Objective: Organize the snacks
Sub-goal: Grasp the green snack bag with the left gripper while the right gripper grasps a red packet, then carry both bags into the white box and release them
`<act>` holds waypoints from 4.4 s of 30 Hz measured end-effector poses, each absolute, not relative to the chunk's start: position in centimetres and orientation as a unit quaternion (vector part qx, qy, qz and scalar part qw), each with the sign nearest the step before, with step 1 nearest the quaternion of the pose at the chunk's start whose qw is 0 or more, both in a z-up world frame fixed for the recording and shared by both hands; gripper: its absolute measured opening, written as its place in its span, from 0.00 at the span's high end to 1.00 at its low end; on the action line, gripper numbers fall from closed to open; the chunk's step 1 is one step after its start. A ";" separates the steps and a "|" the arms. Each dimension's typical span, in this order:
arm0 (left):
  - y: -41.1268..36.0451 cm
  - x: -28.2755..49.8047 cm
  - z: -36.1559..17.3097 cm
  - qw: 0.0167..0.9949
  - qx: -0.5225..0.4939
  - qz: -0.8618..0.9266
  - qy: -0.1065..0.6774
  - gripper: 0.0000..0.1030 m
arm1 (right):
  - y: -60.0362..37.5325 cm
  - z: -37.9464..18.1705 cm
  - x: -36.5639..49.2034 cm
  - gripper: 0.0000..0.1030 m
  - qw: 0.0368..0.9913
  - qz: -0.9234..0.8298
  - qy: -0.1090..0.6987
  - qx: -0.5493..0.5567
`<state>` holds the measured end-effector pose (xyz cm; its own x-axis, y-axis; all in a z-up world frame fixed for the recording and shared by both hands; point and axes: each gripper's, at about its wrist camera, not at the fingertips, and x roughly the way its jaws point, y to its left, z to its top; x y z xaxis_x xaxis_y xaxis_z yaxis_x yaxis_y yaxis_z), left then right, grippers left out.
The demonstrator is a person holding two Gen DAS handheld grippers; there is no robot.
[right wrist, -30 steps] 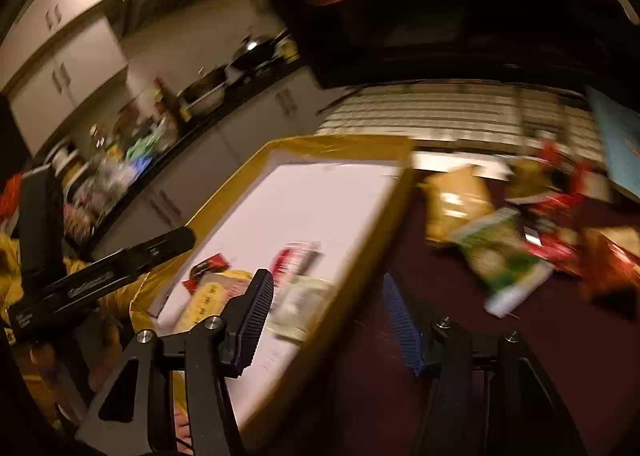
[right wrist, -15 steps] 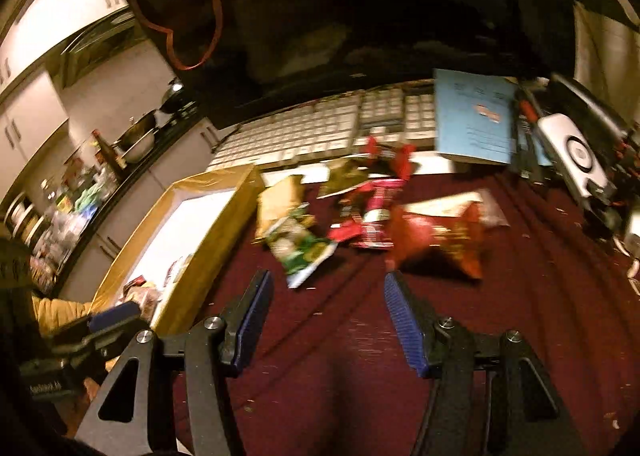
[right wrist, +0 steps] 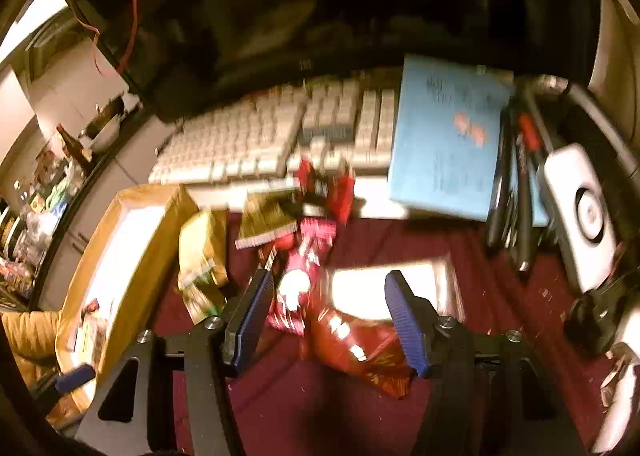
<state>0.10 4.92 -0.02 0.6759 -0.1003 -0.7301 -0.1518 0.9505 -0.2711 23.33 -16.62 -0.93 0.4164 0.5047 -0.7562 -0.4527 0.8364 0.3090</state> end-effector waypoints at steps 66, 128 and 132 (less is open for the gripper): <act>3.2 2.6 0.1 0.899 -0.186 0.050 0.393 0.72 | -19.3 -2.5 17.2 0.67 0.868 0.285 0.395 0.097; 10.5 -0.2 3.5 0.917 -0.163 0.137 0.338 0.30 | -9.0 1.9 12.4 0.35 0.829 0.420 0.357 0.093; 7.6 0.8 3.1 0.914 -0.176 0.068 0.360 0.30 | -13.3 0.4 12.9 0.35 0.833 0.389 0.381 0.103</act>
<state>0.76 7.63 3.14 0.7317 -0.0021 -0.6817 -0.2507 0.9291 -0.2719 12.91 -13.26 0.38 0.4076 0.7258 -0.5541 -0.5690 0.6765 0.4676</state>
